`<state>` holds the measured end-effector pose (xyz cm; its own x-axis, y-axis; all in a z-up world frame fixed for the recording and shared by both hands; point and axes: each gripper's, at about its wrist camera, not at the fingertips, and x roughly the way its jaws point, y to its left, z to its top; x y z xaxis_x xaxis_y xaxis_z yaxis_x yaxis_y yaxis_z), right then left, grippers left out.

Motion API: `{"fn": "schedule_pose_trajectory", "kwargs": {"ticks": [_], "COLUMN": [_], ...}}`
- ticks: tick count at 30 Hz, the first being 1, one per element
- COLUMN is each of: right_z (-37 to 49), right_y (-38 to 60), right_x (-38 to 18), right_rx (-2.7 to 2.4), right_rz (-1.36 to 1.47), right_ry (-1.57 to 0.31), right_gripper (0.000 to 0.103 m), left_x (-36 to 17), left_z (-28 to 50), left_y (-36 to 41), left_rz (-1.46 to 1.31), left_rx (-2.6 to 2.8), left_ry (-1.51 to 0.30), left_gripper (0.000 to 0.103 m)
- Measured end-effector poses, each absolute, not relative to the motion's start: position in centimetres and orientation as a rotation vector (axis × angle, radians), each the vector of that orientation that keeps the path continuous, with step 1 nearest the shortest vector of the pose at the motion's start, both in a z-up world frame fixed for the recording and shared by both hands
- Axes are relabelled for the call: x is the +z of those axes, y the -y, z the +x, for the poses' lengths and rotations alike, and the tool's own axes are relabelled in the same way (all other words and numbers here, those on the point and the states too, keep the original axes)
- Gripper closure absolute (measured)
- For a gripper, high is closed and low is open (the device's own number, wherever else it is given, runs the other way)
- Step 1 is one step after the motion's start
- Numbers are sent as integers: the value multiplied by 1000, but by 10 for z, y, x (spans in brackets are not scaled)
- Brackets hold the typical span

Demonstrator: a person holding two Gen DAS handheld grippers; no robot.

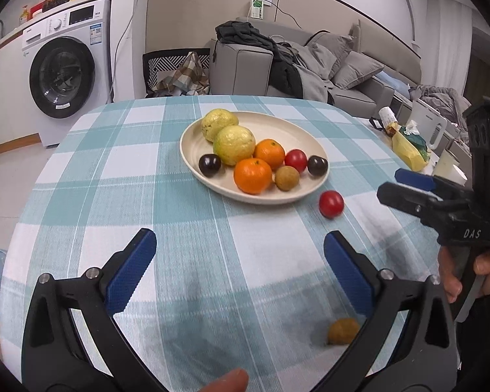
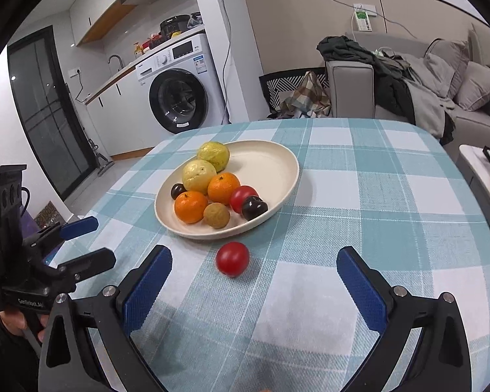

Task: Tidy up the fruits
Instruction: 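Move left gripper to the second small brown fruit and close on it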

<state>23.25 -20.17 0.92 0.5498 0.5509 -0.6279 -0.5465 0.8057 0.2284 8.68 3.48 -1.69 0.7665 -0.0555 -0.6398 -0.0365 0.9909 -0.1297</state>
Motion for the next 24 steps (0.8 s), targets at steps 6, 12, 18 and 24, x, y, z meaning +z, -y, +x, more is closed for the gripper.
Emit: {"fn": "schedule_pose_trajectory", "kwargs": {"ticks": [6, 12, 18, 24], "right_z": [218, 204, 191, 184], "right_y": [214, 222, 227, 227], "right_x": [13, 17, 18, 17], "right_rx": [610, 582, 575, 571], "right_rz": [16, 8, -16, -35], "right_ry": [-759, -765, -768, -770], "right_gripper": [0, 0, 0, 0], "left_x": [-16, -15, -27, -38], "left_z": [65, 49, 47, 43], "left_y": [-22, -5, 8, 28], "left_rz": [-143, -115, -95, -49], "left_rx": [-27, -59, -90, -191], "left_ry": [-723, -742, -796, -840], "left_gripper": [1, 1, 1, 10]}}
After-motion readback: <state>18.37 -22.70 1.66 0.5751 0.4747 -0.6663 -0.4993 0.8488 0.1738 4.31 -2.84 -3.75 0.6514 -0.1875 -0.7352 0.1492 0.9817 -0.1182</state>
